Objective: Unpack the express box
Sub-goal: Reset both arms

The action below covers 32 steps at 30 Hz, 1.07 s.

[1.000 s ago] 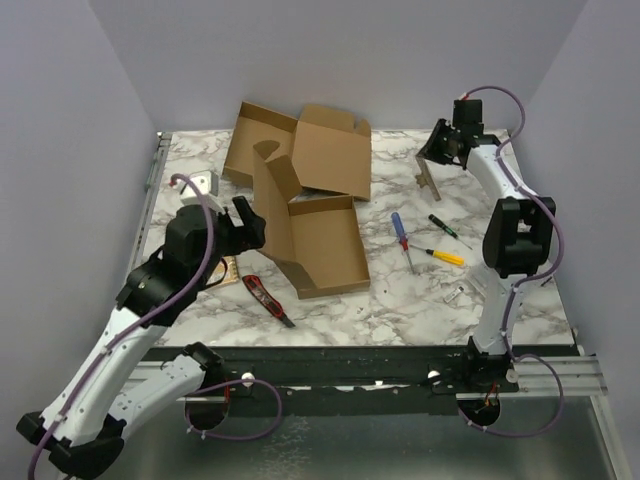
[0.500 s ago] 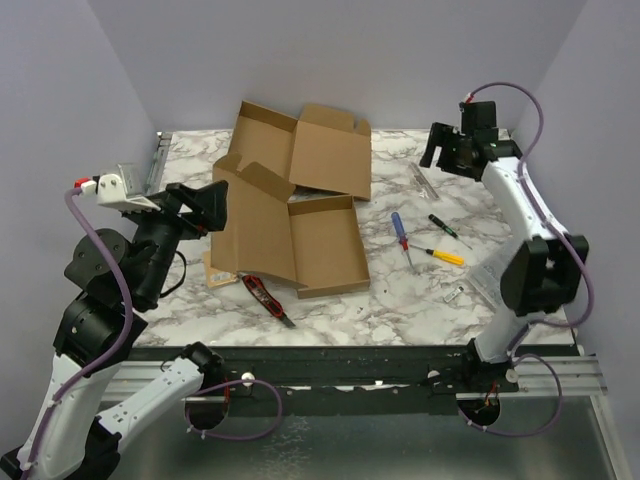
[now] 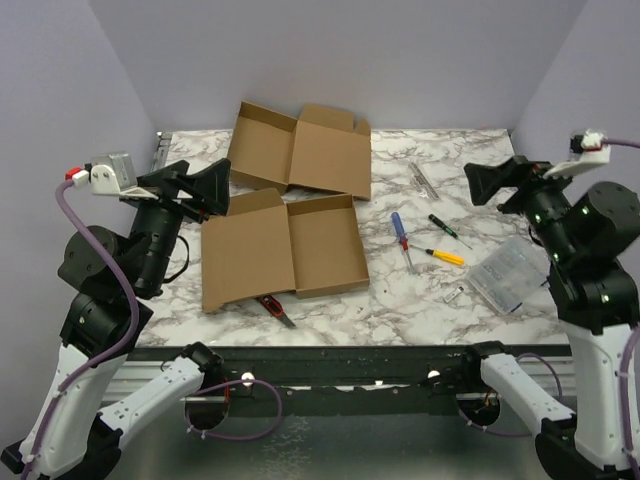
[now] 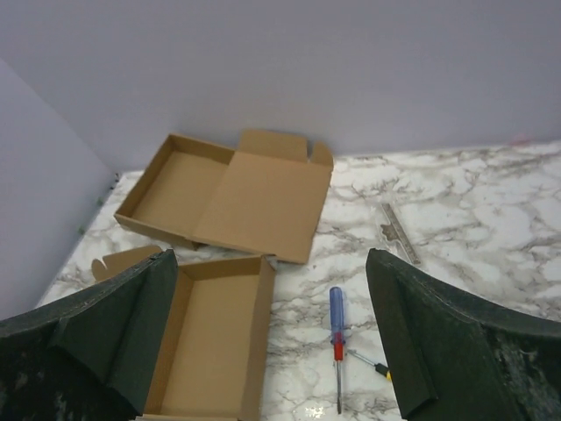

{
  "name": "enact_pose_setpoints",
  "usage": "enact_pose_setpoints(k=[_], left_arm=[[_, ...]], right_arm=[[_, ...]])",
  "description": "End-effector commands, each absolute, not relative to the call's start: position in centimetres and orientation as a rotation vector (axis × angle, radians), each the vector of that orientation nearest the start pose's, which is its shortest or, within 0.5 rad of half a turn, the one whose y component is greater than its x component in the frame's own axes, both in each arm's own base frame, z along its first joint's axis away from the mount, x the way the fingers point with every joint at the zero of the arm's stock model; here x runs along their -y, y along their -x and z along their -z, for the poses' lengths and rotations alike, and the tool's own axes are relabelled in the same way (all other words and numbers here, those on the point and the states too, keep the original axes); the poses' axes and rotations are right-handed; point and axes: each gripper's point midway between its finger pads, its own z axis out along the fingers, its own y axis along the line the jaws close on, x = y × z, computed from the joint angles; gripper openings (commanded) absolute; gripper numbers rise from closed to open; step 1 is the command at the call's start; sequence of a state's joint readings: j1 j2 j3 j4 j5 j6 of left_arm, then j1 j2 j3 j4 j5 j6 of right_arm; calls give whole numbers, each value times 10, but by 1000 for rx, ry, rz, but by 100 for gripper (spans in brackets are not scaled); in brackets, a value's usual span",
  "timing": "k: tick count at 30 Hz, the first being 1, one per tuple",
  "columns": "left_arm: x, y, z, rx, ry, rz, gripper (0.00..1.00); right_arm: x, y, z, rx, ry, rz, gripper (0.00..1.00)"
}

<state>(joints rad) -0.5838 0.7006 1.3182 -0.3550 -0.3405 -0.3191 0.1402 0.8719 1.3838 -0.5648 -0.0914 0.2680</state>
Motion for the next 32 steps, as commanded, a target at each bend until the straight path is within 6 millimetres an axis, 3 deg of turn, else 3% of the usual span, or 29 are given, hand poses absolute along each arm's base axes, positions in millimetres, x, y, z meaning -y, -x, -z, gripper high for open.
enact_pose_setpoints(k=[1, 6, 13, 32], left_arm=[[94, -210, -524, -1268, 80, 596, 91], [91, -204, -532, -1244, 82, 609, 91], [81, -193, -547, -1189, 84, 600, 91], [83, -196, -545, -1190, 87, 603, 92]], right_arm=[[-61, -233, -475, -1488, -22, -412, 100], [-53, -186, -519, -1298, -28, -425, 100], [-42, -144, -549, -1145, -32, -404, 100], [-29, -128, -547, -1112, -65, -356, 100]])
